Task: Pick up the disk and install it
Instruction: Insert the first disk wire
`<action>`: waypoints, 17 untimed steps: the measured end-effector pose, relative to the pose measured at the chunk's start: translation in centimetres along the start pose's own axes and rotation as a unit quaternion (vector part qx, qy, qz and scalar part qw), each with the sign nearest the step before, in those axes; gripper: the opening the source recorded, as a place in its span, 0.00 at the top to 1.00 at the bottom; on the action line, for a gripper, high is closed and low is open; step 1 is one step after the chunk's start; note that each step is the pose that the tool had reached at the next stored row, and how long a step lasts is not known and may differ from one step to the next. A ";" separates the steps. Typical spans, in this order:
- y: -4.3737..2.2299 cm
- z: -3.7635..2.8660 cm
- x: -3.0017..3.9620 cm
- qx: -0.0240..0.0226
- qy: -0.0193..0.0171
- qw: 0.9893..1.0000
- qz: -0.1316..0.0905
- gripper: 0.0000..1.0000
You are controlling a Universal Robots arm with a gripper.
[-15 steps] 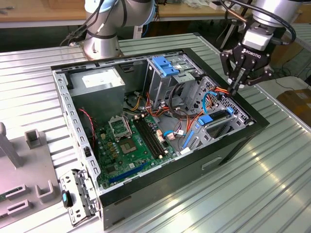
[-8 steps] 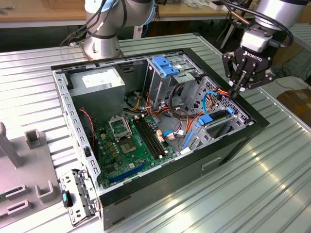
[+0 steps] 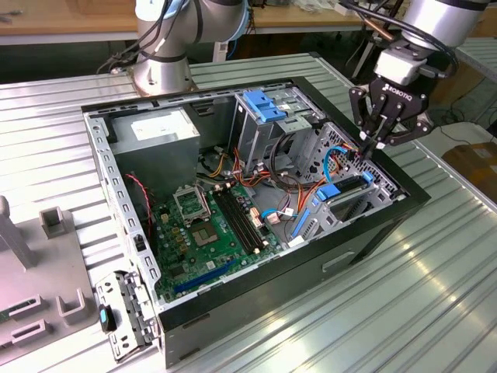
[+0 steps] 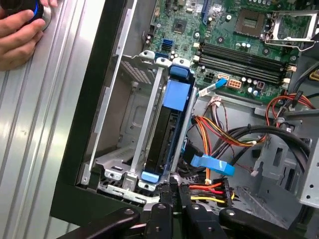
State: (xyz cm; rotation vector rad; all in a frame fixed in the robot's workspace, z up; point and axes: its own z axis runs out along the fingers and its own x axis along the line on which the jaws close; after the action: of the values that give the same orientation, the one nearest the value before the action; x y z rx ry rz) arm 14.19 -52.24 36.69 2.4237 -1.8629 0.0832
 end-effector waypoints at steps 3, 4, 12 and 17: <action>0.87 0.15 -0.24 0.000 0.000 1.000 0.002 0.83; 0.89 0.18 -0.25 -0.001 0.000 1.000 0.008 0.83; 0.98 0.80 0.12 -0.005 -0.002 0.999 0.052 0.83; 0.98 1.09 0.09 -0.008 -0.010 0.995 0.097 0.83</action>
State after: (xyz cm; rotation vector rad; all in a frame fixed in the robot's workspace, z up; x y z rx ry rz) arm 13.27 -52.68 35.65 2.2343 -2.0940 0.0571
